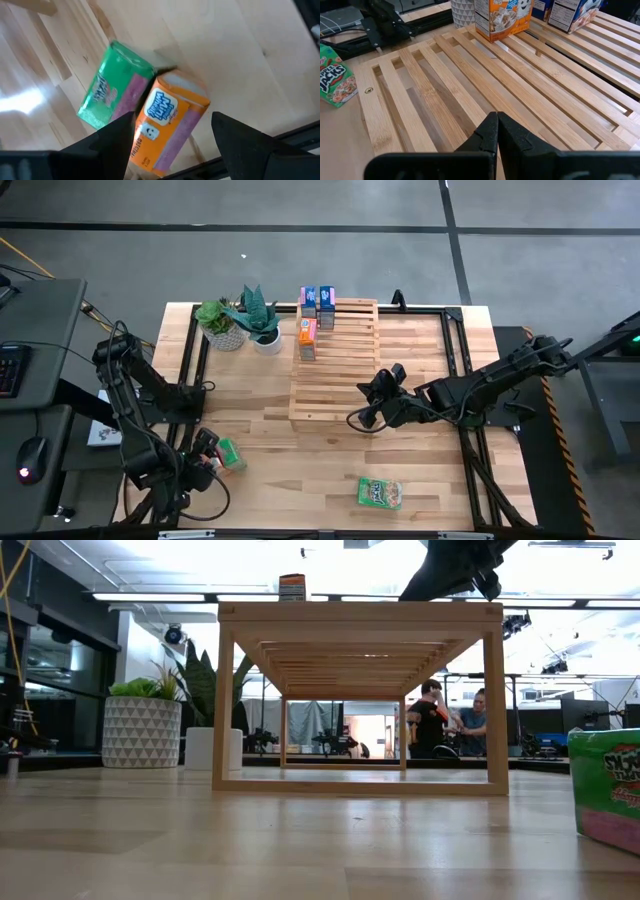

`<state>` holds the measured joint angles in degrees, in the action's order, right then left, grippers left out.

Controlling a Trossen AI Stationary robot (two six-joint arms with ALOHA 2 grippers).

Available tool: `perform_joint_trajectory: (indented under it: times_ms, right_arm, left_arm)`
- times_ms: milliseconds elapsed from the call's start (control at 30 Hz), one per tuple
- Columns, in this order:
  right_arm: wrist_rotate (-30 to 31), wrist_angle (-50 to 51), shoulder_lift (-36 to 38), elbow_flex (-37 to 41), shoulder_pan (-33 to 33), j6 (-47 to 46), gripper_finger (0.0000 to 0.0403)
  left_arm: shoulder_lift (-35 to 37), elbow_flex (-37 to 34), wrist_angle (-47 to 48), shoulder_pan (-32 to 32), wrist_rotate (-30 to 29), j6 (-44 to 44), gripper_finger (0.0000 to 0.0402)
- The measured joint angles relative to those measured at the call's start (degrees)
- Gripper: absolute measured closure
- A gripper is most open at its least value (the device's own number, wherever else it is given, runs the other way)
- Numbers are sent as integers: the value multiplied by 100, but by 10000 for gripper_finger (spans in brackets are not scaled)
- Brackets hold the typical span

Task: Stack cereal on shelf
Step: Put the orange cereal box on the shelf aligned with the other orange cereal box

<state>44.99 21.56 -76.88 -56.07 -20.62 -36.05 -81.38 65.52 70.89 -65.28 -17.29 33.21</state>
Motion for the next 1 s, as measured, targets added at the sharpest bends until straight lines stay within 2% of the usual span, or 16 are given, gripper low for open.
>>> perform_joint_trajectory:
  times_ms: [800,1000]
  right_arm:
    - [-20,0,0,0,0,0,402]
    - [-17,0,0,0,0,0,402]
  left_arm:
    - [2,-77,-94,-4,63,-39,147]
    - [13,-302,-143,7,174,-47,147]
